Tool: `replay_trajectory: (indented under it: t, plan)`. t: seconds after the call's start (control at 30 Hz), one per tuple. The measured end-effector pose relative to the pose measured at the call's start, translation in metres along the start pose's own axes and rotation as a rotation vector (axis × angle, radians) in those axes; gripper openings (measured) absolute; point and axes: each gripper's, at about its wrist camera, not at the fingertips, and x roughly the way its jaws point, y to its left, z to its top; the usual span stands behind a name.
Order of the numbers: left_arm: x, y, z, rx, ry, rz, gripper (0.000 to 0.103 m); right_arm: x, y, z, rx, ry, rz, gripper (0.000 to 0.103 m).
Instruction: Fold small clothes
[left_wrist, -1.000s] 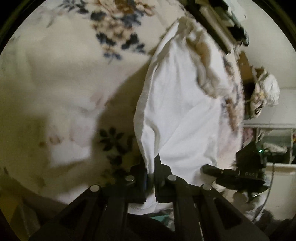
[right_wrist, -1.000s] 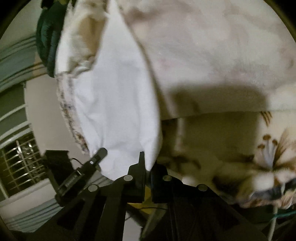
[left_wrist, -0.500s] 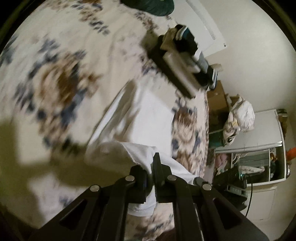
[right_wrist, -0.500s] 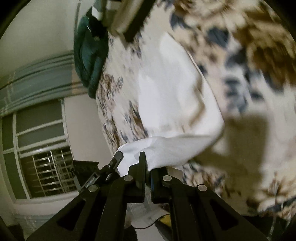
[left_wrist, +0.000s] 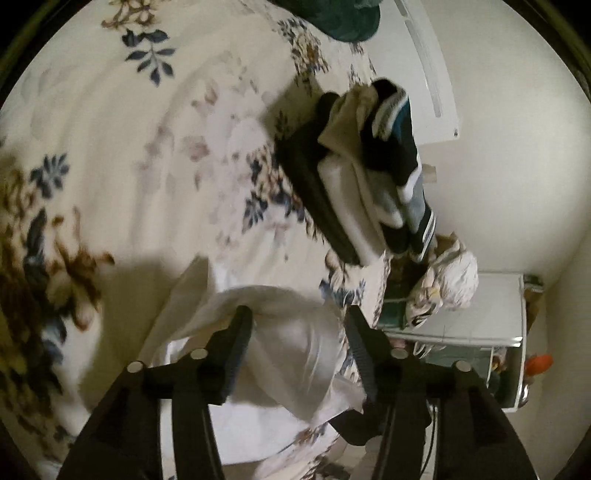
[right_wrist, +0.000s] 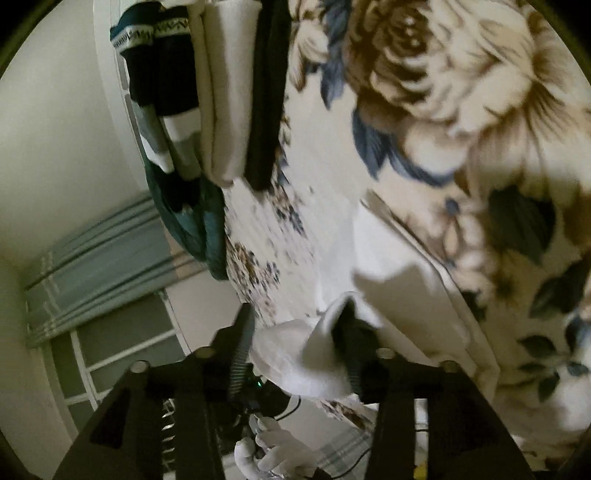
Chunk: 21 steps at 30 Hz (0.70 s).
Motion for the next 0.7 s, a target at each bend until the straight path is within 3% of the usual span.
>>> replay_trajectory:
  t: [0.13, 0.27, 0.4, 0.47, 0.57, 0.6, 0.63, 0.67, 0.7]
  plan:
    - [-0.01, 0.009, 0.012, -0.014, -0.028, 0.032, 0.056, -0.002, 0.005, 0.001, -0.02, -0.028, 0.0, 0.054]
    - [-0.014, 0.004, 0.011, 0.112, -0.034, 0.146, 0.056, -0.027, 0.015, 0.001, -0.131, -0.086, -0.092, 0.059]
    - [0.014, -0.001, 0.005, 0.28, 0.046, 0.283, 0.056, -0.036, 0.022, 0.0, -0.275, -0.095, -0.284, 0.061]
    - [0.03, -0.001, 0.002, 0.33, 0.086, 0.314, 0.056, -0.023, 0.021, 0.002, -0.344, -0.067, -0.394, 0.061]
    - [0.056, -0.005, 0.0, 0.412, 0.114, 0.344, 0.052, 0.0, 0.012, 0.01, -0.372, -0.024, -0.467, 0.061]
    - [0.064, -0.007, 0.0, 0.436, 0.12, 0.343, 0.024, 0.008, 0.009, 0.013, -0.376, -0.009, -0.482, 0.058]
    - [0.068, -0.008, 0.001, 0.444, 0.126, 0.354, 0.002, 0.015, 0.008, 0.016, -0.383, -0.007, -0.495, 0.052]
    - [0.07, -0.008, 0.003, 0.444, 0.132, 0.358, 0.003, 0.02, 0.007, 0.017, -0.398, -0.012, -0.5, 0.024]
    - [0.067, -0.008, 0.006, 0.435, 0.12, 0.334, 0.003, 0.023, 0.009, 0.018, -0.414, -0.019, -0.511, 0.006]
